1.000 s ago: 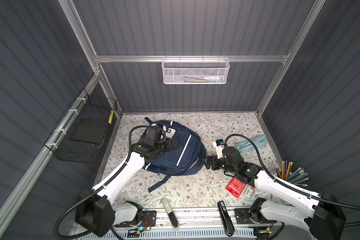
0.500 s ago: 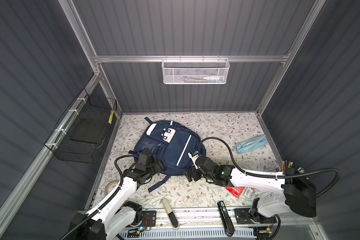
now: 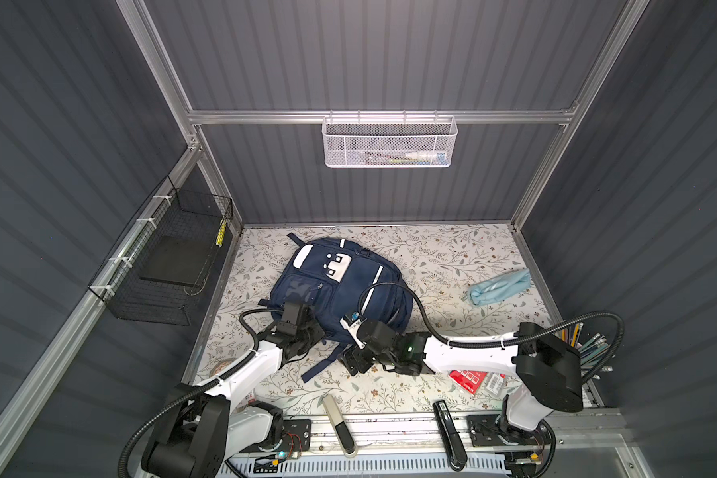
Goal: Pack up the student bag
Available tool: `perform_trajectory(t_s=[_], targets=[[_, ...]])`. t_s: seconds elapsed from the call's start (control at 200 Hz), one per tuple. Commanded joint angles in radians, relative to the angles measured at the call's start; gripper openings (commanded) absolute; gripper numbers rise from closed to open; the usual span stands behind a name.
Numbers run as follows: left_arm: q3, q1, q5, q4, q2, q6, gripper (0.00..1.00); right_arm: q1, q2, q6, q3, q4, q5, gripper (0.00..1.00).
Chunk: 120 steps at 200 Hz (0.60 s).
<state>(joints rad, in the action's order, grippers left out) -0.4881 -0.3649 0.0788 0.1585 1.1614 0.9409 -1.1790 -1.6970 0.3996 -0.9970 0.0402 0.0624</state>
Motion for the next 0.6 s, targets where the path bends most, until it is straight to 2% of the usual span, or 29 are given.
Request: perform_trajectory(t_s=[0.0,0.22,0.42,0.5,0.595], targets=[[-0.070,0.000,0.124,-0.063,-0.046,0.058,0.00,0.002,-0.032,-0.028,-0.048,0.048,-0.024,0.83],[-0.107,0.000,0.160,-0.071,-0.091,0.098,0.00,0.003,-0.099,-0.052,-0.092,0.074,-0.054,0.71],[-0.119,-0.002,0.204,-0.103,-0.100,0.130,0.00,0.063,-0.141,-0.001,-0.123,0.096,0.012,0.70],[-0.112,-0.003,0.204,-0.088,-0.113,0.131,0.00,0.083,-0.178,-0.026,-0.156,0.127,0.041,0.69],[-0.092,-0.003,0.220,-0.090,-0.110,0.139,0.00,0.092,-0.229,-0.069,-0.226,0.154,0.058,0.62]])
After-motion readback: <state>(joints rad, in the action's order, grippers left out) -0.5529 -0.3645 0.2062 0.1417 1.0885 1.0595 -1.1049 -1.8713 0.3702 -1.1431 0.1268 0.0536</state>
